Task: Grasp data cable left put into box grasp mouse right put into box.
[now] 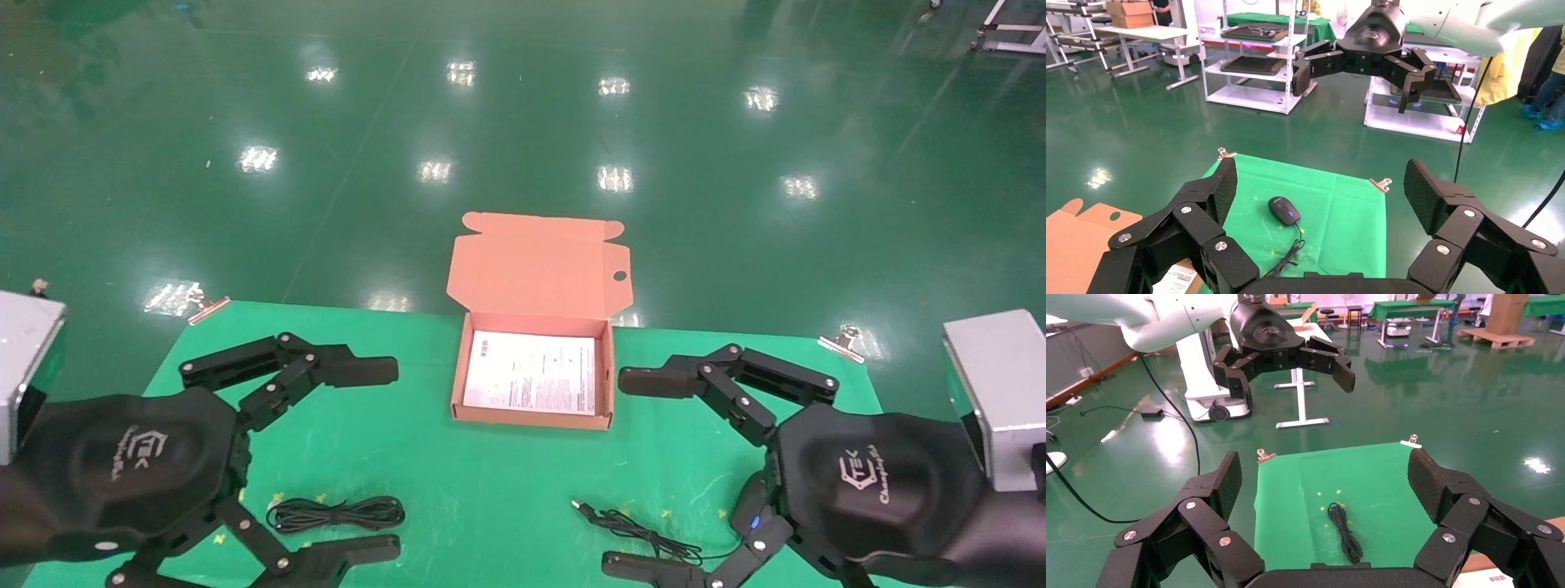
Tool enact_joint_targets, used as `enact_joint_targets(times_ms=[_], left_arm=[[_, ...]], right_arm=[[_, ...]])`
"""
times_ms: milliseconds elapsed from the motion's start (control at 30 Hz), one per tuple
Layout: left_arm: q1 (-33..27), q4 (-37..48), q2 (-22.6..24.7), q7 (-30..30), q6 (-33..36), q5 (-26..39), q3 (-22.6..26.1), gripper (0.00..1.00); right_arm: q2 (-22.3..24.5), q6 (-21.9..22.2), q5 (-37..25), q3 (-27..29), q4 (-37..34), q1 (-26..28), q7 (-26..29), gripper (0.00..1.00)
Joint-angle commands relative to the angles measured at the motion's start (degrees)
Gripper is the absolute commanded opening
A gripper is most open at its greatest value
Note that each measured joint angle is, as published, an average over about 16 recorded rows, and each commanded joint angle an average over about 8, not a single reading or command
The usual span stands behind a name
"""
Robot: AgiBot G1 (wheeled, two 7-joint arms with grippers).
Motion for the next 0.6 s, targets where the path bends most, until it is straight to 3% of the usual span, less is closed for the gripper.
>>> enact_joint_targets(times_ms=[33, 600], left_arm=[[0.0, 0.0, 0.0, 0.0, 0.0, 0.0, 0.0, 1.00], [0.0, -0.1, -0.1, 0.0, 0.1, -0.1, -0.1, 1.00]], right_arm=[[0.0, 0.0, 0.0, 0.0, 0.0, 0.0, 0.0, 1.00], [0.0, 0.0, 0.0, 0.0, 0.0, 0.0, 0.0, 1.00]])
